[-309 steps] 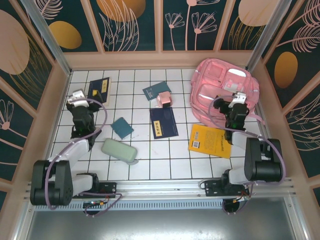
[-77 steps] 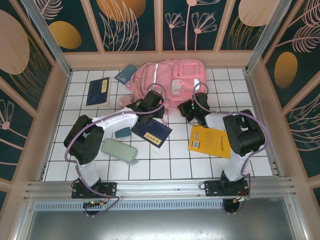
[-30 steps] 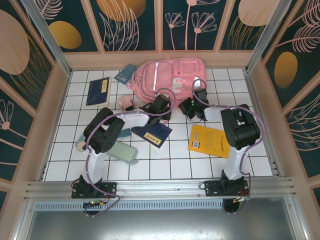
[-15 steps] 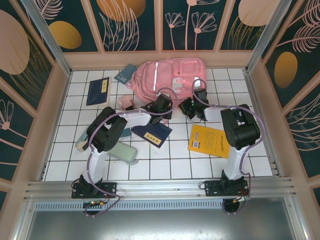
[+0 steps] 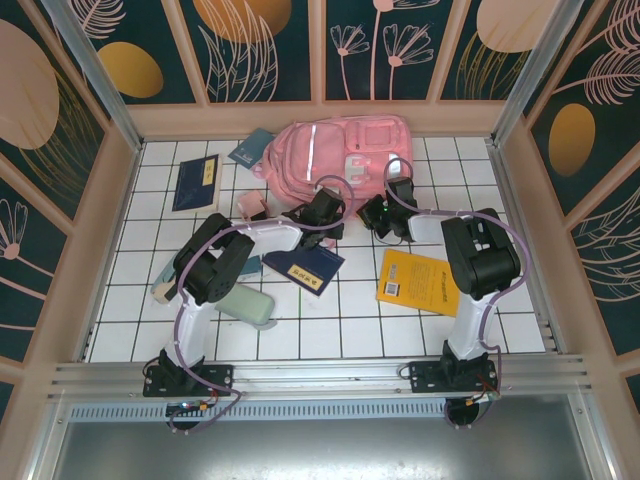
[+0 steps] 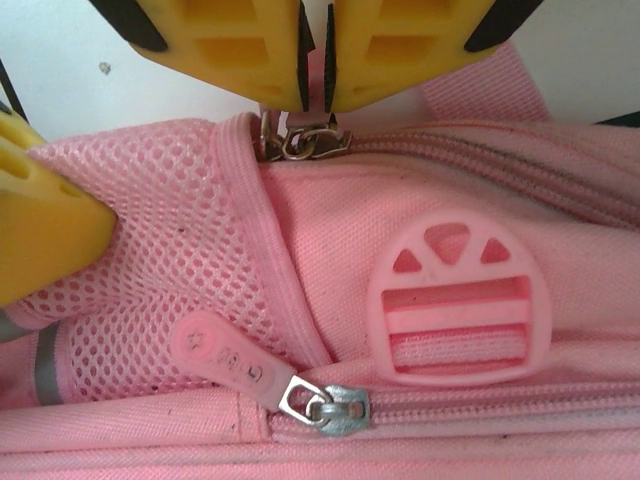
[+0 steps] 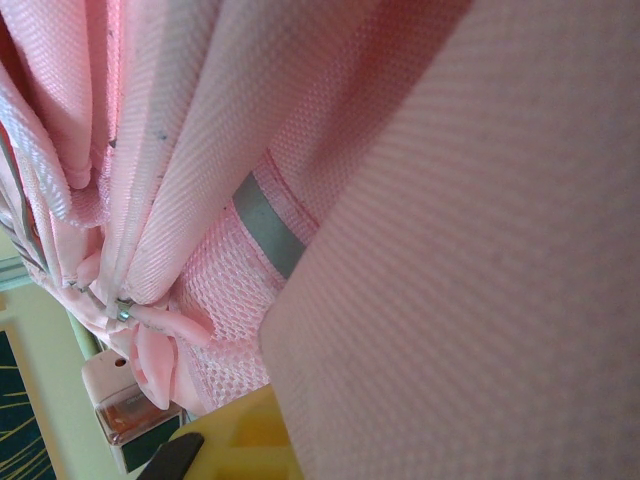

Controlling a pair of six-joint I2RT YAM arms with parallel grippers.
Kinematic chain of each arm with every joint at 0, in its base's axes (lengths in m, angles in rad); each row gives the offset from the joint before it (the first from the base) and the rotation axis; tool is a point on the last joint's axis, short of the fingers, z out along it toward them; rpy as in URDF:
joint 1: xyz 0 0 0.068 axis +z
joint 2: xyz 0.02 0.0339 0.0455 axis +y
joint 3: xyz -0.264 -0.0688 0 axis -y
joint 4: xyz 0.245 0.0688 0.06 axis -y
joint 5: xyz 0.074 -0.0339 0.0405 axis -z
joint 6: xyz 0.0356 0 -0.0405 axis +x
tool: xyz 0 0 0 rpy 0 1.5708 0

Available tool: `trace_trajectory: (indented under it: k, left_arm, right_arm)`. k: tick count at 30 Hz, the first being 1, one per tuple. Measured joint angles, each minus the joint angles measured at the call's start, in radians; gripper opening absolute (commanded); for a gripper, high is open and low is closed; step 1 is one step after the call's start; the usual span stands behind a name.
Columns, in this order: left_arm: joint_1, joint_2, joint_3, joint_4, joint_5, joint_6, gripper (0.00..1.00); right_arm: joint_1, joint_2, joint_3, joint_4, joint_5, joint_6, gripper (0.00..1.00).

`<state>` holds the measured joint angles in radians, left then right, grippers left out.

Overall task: Pack the student bag
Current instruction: Unzip the student bag at the top-center of the table.

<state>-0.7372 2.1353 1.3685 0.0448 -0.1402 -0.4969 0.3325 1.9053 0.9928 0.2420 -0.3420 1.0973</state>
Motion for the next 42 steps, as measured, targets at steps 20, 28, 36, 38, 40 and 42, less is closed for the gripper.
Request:
trace_trajectory:
  k: [20, 28, 36, 38, 40, 42]
  left_arm:
    - [0.000, 0.074, 0.081, -0.049, -0.009, 0.025, 0.12]
    - [0.000, 0.066, 0.075, -0.049, -0.029, 0.026, 0.00]
    - [0.006, 0.006, 0.046, -0.096, -0.034, 0.025, 0.00]
    - [0.018, -0.023, 0.029, -0.102, -0.028, 0.025, 0.00]
    - [0.037, -0.056, 0.010, -0.108, -0.021, 0.025, 0.00]
    - [0.060, -0.080, -0.007, -0.115, -0.013, 0.026, 0.00]
  right_arm:
    - [-0.007, 0.000, 0.000, 0.002, 0.000, 0.000, 0.00]
    - [-0.010, 0.000, -0.001, 0.002, -0.004, -0.003, 0.00]
    - [-0.031, -0.033, -0.014, -0.024, -0.012, -0.031, 0.00]
    - [-0.046, -0.059, -0.029, -0.034, -0.018, -0.042, 0.00]
    - [-0.065, -0.093, -0.052, -0.038, -0.023, -0.046, 0.00]
    - [-0.085, -0.127, -0.075, -0.043, -0.029, -0.049, 0.00]
